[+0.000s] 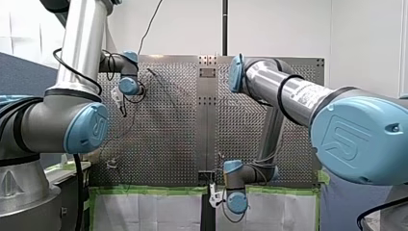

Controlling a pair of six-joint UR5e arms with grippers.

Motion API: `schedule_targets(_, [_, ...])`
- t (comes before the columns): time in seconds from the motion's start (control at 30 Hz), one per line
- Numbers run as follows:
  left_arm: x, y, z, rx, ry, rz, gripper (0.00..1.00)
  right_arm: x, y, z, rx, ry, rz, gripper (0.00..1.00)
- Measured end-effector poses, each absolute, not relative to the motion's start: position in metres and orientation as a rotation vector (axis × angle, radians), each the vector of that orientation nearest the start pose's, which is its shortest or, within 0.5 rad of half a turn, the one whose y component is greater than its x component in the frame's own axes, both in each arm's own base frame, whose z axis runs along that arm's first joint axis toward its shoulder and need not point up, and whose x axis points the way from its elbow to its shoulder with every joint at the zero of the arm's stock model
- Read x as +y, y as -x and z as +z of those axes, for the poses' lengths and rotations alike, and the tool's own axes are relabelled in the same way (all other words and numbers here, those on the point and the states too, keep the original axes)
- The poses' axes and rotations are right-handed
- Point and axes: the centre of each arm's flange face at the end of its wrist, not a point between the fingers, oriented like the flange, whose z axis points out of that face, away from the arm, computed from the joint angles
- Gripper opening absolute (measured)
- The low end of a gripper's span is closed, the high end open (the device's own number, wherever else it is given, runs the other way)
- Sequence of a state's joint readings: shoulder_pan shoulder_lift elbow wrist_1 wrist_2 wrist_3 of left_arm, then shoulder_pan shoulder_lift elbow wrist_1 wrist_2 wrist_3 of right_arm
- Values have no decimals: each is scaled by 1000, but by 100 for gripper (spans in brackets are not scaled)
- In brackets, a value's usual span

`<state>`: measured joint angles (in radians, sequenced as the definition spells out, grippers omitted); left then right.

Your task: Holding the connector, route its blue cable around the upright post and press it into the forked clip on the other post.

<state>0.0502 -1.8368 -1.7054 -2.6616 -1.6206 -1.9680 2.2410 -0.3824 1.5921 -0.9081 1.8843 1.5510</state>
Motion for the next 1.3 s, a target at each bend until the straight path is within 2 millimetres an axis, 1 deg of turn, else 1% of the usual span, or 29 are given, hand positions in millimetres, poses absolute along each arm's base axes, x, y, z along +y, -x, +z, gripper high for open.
schedule_targets(0.13, [-99, -585, 328, 1452, 372, -243, 100, -405, -445, -176, -1075, -1747, 1213, 0])
schedule_targets(0.33, [-99, -585, 328, 1454, 372, -243, 100, -406, -433, -198, -1076, -1744, 1210, 0])
schedule_targets(0.43, [-100, -585, 327, 1456, 371, -244, 100, -407, -429, -202, -1066, -1747, 1197, 0])
schedule_targets(0.53, [-101, -585, 327, 1459, 371, -244, 100, -408, -428, -202, -1052, -1752, 1182, 0])
schedule_targets(0.67, [-101, -584, 327, 1461, 371, -244, 100, -409, -431, -192, -1030, -1756, 1177, 0])
schedule_targets(0.83, [-102, -584, 327, 1462, 371, -245, 100, -406, -432, -170, -1018, -1740, 1196, 0])
schedule_targets(1.07, [-102, -584, 327, 1464, 371, -245, 100, -401, -426, -142, -1015, -1711, 1215, 0])
schedule_targets(1.3, [-102, -583, 326, 1473, 374, -243, 100, -398, -414, -115, -1026, -1678, 1230, 0])
